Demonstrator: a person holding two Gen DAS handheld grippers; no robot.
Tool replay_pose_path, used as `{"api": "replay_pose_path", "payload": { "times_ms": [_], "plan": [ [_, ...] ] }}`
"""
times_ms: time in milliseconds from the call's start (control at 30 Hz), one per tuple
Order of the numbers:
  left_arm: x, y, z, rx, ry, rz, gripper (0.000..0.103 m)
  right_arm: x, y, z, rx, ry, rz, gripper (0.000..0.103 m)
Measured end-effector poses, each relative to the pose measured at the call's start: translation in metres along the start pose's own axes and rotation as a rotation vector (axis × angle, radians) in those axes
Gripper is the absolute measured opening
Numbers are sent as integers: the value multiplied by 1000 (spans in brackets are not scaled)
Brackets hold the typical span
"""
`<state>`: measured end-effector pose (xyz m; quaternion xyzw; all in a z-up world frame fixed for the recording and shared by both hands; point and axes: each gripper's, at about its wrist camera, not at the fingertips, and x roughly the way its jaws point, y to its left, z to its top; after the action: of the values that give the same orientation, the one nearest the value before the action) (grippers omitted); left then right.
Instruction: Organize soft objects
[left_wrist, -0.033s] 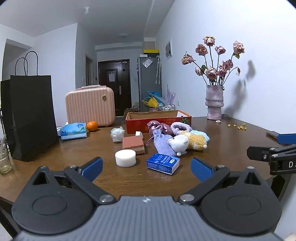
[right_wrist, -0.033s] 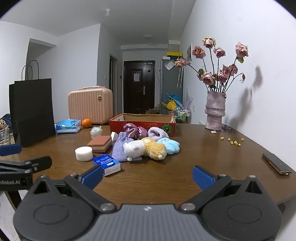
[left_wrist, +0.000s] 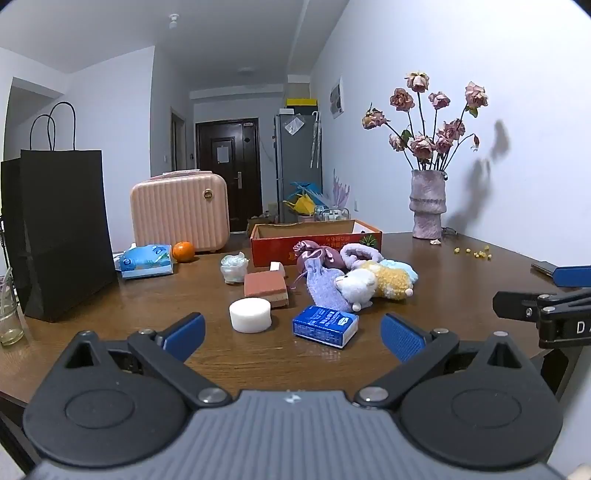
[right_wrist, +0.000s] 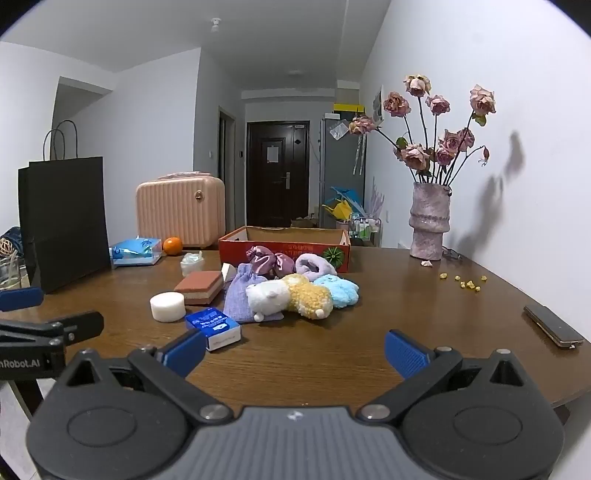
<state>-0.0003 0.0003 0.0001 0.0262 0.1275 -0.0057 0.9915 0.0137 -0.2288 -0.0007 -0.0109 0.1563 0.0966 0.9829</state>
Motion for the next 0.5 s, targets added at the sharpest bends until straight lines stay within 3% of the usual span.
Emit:
{"api": "replay_pose_path", "payload": {
  "times_ms": [500],
  "plan": [
    [2, -5, -1, 8, 13, 4, 103, -1, 3, 3, 3, 2, 4, 103]
  ]
}}
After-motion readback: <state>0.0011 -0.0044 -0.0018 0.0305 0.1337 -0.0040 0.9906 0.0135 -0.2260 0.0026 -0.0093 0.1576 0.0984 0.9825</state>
